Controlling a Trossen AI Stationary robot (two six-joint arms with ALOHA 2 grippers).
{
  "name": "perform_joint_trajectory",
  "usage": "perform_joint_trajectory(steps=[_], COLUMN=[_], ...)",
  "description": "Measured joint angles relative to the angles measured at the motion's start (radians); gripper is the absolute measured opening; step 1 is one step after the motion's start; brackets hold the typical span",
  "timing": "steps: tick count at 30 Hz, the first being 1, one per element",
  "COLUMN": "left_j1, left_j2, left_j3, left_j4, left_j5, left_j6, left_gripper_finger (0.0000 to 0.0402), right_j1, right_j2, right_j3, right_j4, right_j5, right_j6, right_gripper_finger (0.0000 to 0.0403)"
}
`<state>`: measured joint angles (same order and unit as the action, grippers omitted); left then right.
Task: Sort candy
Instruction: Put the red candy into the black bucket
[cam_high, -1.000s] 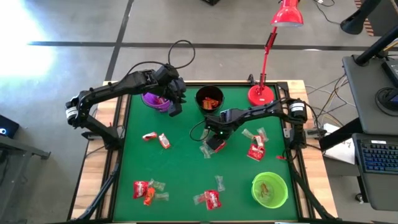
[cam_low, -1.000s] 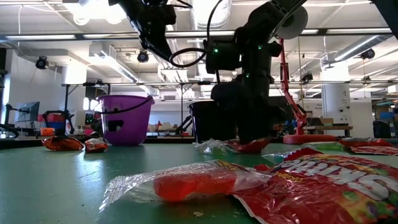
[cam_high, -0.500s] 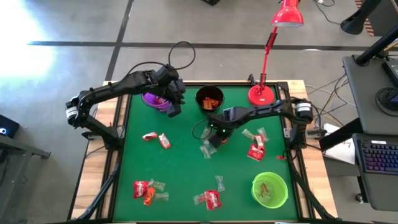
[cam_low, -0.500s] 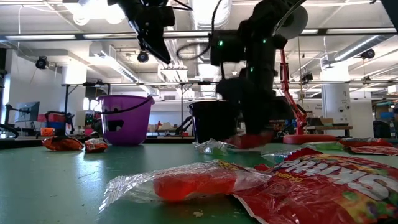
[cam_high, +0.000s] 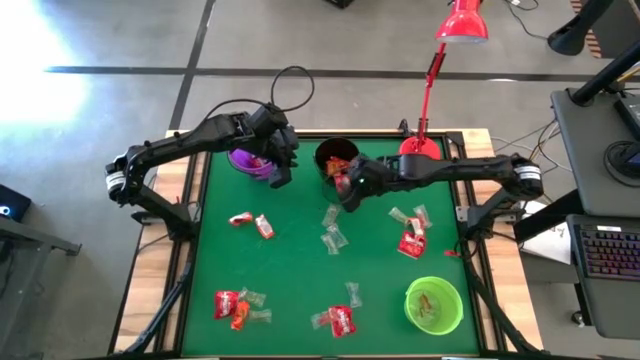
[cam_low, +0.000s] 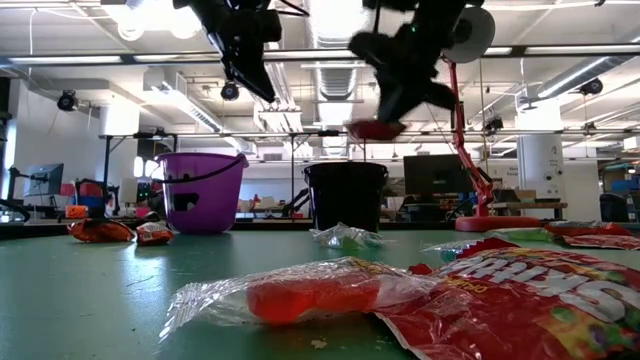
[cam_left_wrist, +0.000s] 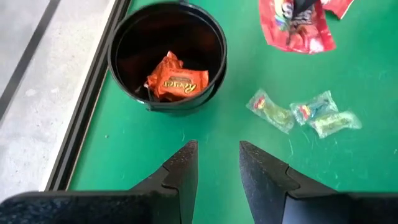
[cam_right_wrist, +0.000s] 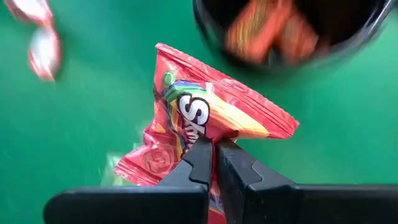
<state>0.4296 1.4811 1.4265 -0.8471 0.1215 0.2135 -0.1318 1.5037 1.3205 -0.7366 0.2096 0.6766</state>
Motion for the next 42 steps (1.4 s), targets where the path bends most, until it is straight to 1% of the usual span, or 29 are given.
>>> perform_joint_trajectory(steps=[3, 10, 14, 19, 23, 36, 42], left_j1=[0.001, 0.001, 0.001, 0.001, 0.001, 0.001, 0.001], left_j2=[0.003, 0.004, 0.004, 0.004, 0.004, 0.004, 0.004], left_j3=[0.0, 0.0, 0.0, 0.0, 0.0, 0.0, 0.0], left_j4=[0.054, 0.174, 0.201, 0.257, 0.302, 0.353, 0.375], left_j5=[0.056, 0.172, 0.239, 0.239, 0.239, 0.239, 0.238], left_j6=[-0.044, -0.174, -0.211, -0.269, -0.302, -0.306, -0.298], left_gripper_finger=[0.0099, 0.0103, 0.0118, 0.014, 0.015, 0.015, 0.015], right_j1=[-0.002, -0.006, -0.006, -0.006, -0.006, -0.006, -0.006], right_j2=[-0.016, -0.009, -0.01, -0.01, -0.009, -0.003, 0.007], right_j3=[0.04, 0.138, 0.179, 0.197, 0.197, 0.198, 0.198], right_j4=[0.056, 0.077, 0.084, 0.089, 0.1, 0.166, 0.202], right_j5=[0.082, 0.158, 0.159, 0.161, 0.16, 0.157, 0.134], right_j6=[-0.066, -0.164, -0.208, -0.225, -0.227, -0.232, -0.246], right_gripper_finger=[0.0008, 0.0008, 0.0008, 0.0008, 0.0008, 0.0008, 0.0008])
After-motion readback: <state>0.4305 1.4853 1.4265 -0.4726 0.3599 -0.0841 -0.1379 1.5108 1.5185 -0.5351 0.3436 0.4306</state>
